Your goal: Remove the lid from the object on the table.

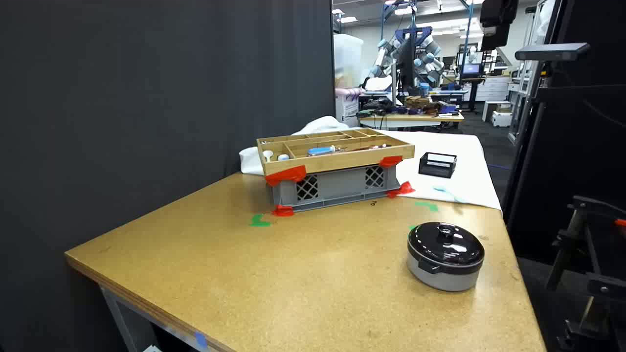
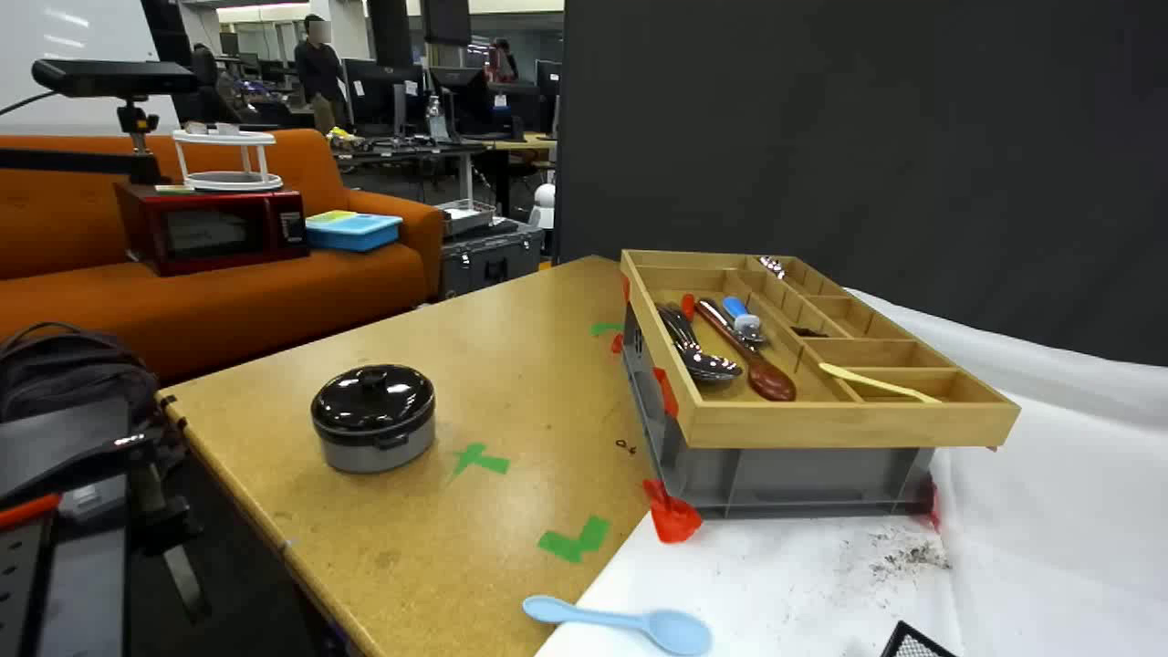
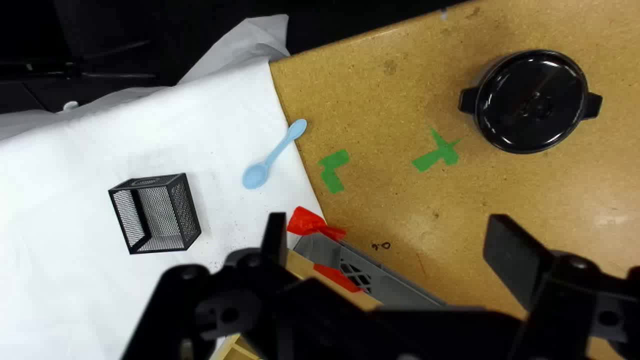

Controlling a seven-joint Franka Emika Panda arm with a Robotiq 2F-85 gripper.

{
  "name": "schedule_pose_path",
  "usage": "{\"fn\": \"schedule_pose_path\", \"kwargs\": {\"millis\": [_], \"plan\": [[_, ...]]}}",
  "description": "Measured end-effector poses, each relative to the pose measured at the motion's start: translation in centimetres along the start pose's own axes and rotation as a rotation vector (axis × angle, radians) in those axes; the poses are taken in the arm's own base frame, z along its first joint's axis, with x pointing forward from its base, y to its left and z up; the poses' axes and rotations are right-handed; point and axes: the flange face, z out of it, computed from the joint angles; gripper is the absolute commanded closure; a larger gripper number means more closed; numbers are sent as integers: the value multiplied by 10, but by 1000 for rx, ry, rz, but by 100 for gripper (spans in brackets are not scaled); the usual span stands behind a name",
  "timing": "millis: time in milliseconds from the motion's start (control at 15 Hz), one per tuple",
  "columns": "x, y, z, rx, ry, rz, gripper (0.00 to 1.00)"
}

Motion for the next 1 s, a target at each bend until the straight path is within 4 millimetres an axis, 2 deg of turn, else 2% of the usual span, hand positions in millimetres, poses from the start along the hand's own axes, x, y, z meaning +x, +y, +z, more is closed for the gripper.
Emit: {"fn": "schedule_pose_path", "kwargs": {"millis": [667, 800, 1000], "plan": [[-1, -2, 2, 12, -5, 30, 0], [-5, -16, 20, 72, -33, 132, 0], [-17, -57, 66, 153, -72, 283, 0]]}}
